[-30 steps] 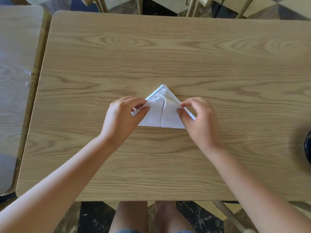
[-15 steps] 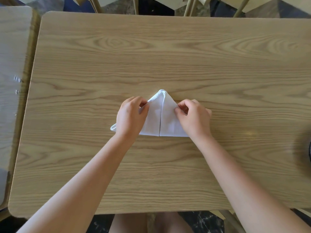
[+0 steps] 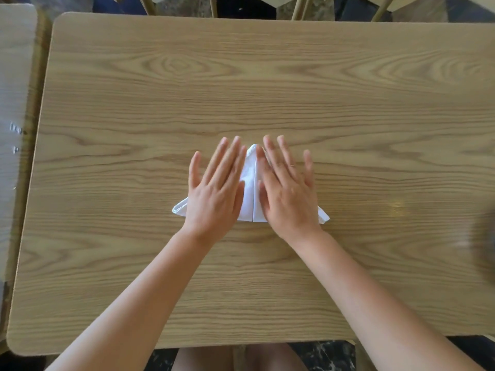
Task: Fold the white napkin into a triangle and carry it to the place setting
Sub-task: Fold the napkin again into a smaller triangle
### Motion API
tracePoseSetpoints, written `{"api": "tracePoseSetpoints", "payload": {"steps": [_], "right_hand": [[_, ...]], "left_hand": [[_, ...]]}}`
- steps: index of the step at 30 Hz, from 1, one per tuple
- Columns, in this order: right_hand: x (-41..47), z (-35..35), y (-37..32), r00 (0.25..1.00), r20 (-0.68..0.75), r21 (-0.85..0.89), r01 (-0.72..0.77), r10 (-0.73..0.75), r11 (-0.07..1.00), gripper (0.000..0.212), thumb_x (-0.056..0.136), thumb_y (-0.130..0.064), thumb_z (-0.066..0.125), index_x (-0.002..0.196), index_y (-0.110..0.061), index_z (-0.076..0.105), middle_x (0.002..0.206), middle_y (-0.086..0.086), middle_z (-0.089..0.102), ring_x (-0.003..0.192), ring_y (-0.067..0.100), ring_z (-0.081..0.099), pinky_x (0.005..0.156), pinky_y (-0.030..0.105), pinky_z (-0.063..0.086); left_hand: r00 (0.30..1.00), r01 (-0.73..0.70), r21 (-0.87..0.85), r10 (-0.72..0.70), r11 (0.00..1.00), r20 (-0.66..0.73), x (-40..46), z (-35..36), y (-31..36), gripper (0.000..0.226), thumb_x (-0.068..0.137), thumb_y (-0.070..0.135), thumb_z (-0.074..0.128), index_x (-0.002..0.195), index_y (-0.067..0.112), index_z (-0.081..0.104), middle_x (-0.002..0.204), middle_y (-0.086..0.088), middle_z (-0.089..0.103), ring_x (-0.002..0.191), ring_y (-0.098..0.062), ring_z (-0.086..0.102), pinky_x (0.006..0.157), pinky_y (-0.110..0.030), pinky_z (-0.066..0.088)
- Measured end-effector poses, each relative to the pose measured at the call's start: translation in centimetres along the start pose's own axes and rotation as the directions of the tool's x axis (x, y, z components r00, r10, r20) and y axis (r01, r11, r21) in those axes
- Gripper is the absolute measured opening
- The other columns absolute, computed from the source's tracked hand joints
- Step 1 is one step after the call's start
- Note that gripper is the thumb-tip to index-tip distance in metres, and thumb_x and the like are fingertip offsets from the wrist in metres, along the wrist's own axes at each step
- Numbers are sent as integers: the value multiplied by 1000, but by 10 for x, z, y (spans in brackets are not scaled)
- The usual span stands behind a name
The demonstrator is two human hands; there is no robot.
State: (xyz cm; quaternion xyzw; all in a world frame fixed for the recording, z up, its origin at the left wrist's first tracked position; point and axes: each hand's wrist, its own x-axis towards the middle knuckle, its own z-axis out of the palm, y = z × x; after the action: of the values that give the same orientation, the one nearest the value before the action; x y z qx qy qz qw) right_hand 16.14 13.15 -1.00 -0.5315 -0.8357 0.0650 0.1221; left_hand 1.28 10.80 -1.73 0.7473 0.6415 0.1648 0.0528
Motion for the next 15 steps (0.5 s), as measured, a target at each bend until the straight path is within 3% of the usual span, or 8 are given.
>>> {"api": "tracePoseSetpoints", "payload": {"steps": [2,5,11,15], "right_hand": [[-1,8,0,994,109,9,26,-26,1000,51,96,-26,30,144,-9,28,153,4,26,143,18,16,115,50,11],[-3,20,4,979,201,-10,23,-21,1000,54,95,-30,28,145,-11,25,155,2,23,143,17,16,115,49,16],[-1,24,4,978,206,-16,17,-13,1000,55,93,-33,28,146,-17,24,155,0,22,142,18,19,114,48,20],[-1,24,6,975,221,-26,34,-28,999,53,95,-33,27,147,-29,19,156,-1,18,144,19,15,114,47,15]], "left_hand": [[992,-85,50,80,995,99,-5,5,-1,52,97,25,33,147,11,25,154,-2,22,142,-15,20,114,-51,13],[982,-72,71,58,995,180,-9,16,-5,52,98,25,32,148,13,22,155,0,23,143,-13,19,115,-47,16],[975,-50,71,33,996,220,-10,14,-9,53,99,33,26,147,11,25,154,-1,25,142,-14,21,114,-44,22],[950,-89,122,48,989,308,-36,4,-26,63,97,48,16,148,11,21,155,-2,19,143,-14,15,115,-43,17]]}}
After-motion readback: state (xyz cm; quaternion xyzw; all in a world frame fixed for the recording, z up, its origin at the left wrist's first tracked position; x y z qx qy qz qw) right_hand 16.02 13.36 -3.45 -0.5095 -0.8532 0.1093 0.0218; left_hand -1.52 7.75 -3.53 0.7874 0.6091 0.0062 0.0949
